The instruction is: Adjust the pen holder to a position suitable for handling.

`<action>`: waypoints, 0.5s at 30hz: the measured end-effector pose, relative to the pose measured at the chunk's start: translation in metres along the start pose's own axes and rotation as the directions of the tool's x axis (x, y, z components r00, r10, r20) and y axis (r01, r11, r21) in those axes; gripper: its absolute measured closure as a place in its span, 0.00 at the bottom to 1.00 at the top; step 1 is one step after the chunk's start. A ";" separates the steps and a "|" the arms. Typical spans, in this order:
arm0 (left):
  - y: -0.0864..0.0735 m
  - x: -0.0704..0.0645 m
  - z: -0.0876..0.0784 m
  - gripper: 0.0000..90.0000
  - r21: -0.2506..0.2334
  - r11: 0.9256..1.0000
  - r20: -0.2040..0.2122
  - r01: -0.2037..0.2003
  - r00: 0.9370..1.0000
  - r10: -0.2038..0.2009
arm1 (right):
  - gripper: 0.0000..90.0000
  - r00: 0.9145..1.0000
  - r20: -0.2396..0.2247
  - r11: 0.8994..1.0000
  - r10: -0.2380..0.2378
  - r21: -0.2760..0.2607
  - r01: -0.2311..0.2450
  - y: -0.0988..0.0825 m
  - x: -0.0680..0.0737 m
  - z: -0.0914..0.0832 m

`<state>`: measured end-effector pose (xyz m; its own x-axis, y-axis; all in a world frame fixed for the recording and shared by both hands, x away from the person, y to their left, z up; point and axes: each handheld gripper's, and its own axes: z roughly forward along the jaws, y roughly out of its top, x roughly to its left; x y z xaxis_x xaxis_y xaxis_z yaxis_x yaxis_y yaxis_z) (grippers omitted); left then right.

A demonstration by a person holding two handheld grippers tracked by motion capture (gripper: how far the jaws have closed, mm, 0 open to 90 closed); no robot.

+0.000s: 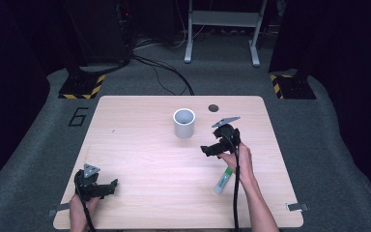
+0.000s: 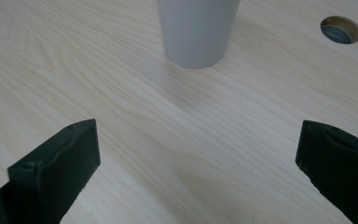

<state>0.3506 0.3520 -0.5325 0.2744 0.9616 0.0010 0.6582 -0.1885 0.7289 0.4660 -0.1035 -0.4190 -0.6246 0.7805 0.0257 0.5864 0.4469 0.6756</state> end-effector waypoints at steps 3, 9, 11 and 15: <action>0.000 0.000 0.000 0.01 -0.002 1.000 -0.002 0.000 1.000 0.000 | 0.00 1.000 -0.007 1.000 -0.006 0.014 0.007 0.006 -0.001 0.006; 0.000 0.000 0.000 0.01 -0.002 1.000 -0.002 -0.001 1.000 0.001 | 0.00 1.000 -0.016 1.000 0.007 0.018 -0.006 0.019 -0.004 0.015; 0.000 0.000 0.000 0.01 -0.001 1.000 -0.001 -0.001 1.000 0.001 | 0.00 1.000 -0.016 1.000 0.005 0.016 -0.005 0.024 -0.006 0.017; 0.000 0.000 0.000 0.01 -0.002 1.000 -0.002 -0.001 1.000 0.001 | 0.00 1.000 -0.020 1.000 0.009 0.017 -0.008 0.033 -0.007 0.021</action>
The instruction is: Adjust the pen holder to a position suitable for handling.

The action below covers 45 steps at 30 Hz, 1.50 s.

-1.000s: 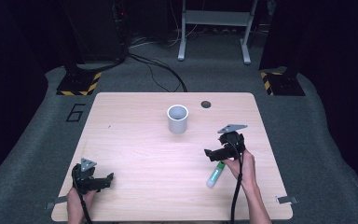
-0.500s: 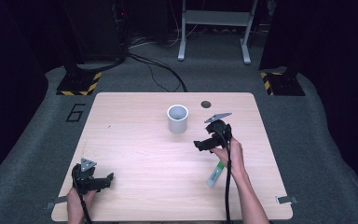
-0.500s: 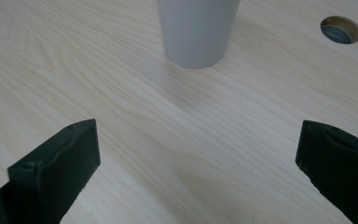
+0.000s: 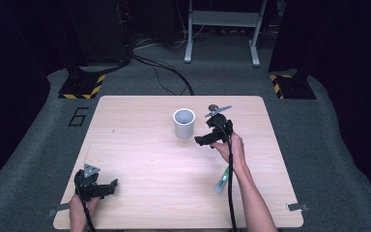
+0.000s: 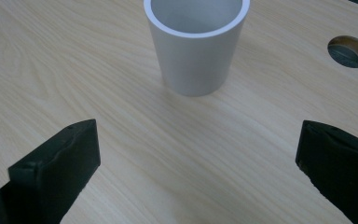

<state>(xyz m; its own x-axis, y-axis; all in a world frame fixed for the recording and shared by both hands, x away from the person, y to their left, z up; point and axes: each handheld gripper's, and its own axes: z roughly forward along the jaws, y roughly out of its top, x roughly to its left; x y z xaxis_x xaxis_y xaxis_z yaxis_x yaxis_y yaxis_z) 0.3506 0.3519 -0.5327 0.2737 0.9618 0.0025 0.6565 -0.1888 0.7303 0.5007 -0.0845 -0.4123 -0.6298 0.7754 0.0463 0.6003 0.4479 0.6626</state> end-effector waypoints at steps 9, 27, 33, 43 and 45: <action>0.000 0.000 0.000 0.01 -0.001 1.000 0.000 0.002 1.000 -0.002 | 0.00 1.000 0.002 1.000 0.002 0.018 -0.002 0.025 -0.002 0.018; 0.001 0.001 -0.001 0.01 0.017 1.000 0.005 -0.008 1.000 0.008 | 0.00 1.000 0.003 0.997 0.009 0.081 -0.010 0.069 0.000 0.060; 0.000 0.001 -0.001 0.01 0.015 1.000 0.003 -0.018 1.000 0.018 | 0.00 1.000 0.007 0.994 0.001 0.106 -0.002 0.075 0.005 0.080; 0.000 0.002 -0.001 0.01 0.019 1.000 0.004 -0.024 1.000 0.024 | 0.01 0.999 0.046 0.995 0.016 0.099 -0.020 0.081 0.004 0.100; 0.000 0.002 -0.001 0.01 0.020 0.999 0.004 -0.025 1.000 0.025 | 0.03 0.998 0.054 0.994 0.020 0.104 -0.026 0.082 0.004 0.103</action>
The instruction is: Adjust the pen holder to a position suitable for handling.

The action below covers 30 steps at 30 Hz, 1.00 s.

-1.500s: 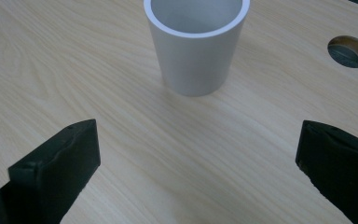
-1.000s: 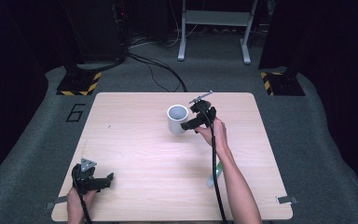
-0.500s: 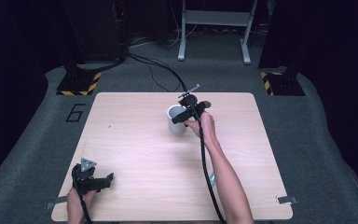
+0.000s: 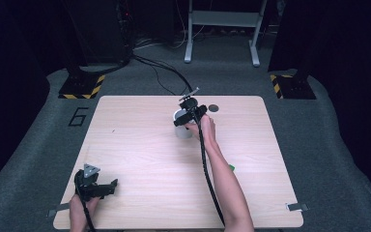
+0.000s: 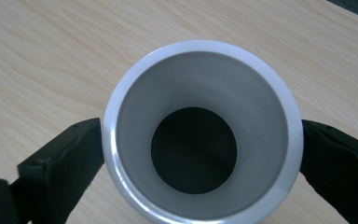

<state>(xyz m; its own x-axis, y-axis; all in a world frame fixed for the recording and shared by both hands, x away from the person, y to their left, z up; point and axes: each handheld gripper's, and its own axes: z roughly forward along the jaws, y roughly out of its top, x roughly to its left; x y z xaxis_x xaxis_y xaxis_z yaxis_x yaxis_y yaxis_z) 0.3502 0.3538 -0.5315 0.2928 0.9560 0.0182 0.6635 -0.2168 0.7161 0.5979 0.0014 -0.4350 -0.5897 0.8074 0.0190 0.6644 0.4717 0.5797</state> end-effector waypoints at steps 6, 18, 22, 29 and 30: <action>0.000 -0.002 0.002 0.01 -0.022 0.999 -0.001 0.028 1.000 -0.028 | 0.05 1.000 0.010 1.000 0.008 -0.002 -0.008 0.001 0.002 0.008; 0.000 -0.002 0.001 0.01 -0.015 1.000 0.001 0.025 1.000 -0.025 | 0.06 1.000 0.012 1.000 -0.011 0.006 0.011 0.000 0.001 0.007; 0.000 -0.001 0.001 0.01 -0.011 1.000 0.003 0.024 1.000 -0.024 | 0.06 1.000 0.012 1.000 -0.011 0.013 0.011 -0.002 0.001 0.005; 0.000 0.000 0.000 0.01 0.007 1.000 0.004 0.000 1.000 0.000 | 0.06 1.000 0.004 0.999 -0.031 0.008 0.031 -0.008 0.000 0.001; 0.000 0.000 0.000 0.01 0.005 1.000 0.002 -0.002 1.000 0.002 | 0.06 1.000 0.005 0.999 -0.030 0.012 0.030 -0.009 0.001 0.000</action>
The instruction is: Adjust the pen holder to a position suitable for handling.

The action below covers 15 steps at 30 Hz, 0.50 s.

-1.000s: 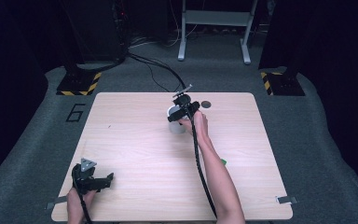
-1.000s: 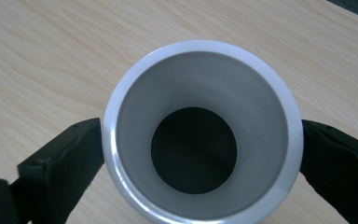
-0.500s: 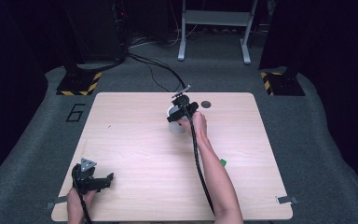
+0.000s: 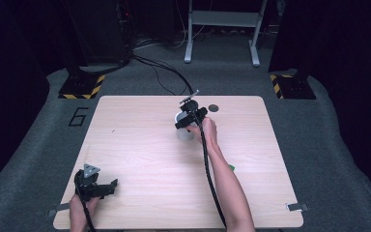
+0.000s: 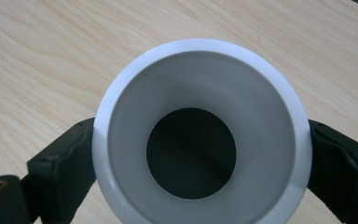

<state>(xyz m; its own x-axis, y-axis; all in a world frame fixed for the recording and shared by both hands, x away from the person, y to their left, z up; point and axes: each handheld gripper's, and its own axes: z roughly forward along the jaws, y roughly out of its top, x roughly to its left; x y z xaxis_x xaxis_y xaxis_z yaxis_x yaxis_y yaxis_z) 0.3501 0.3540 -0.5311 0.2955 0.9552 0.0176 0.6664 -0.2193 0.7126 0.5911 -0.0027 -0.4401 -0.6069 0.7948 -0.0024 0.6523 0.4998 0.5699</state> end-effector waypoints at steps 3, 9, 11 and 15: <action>0.000 -0.001 0.001 0.01 -0.021 1.000 -0.004 0.020 1.000 -0.020 | 0.06 1.000 -0.005 1.000 -0.002 -0.001 0.002 -0.004 0.000 -0.002; 0.000 -0.002 0.001 0.01 -0.021 1.000 -0.005 0.020 1.000 -0.020 | 0.06 1.000 -0.011 1.000 -0.005 0.003 0.005 -0.011 0.001 -0.008; 0.000 -0.002 0.001 0.01 -0.021 1.000 -0.005 0.020 1.000 -0.020 | 0.06 1.000 -0.013 1.000 -0.009 -0.002 0.009 -0.013 0.002 -0.009; 0.000 -0.002 0.002 0.01 -0.023 0.999 -0.004 0.026 1.000 -0.026 | 0.06 1.000 -0.019 1.000 -0.007 0.002 0.007 -0.019 0.005 -0.013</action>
<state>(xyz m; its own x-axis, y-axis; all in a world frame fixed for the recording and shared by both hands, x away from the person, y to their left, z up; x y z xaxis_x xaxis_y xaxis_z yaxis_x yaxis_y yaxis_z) 0.3504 0.3521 -0.5325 0.2755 0.9613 0.0017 0.6578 -0.1898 0.7289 0.5697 -0.0133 -0.4400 -0.6203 0.7843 0.0093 0.6489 0.5064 0.5679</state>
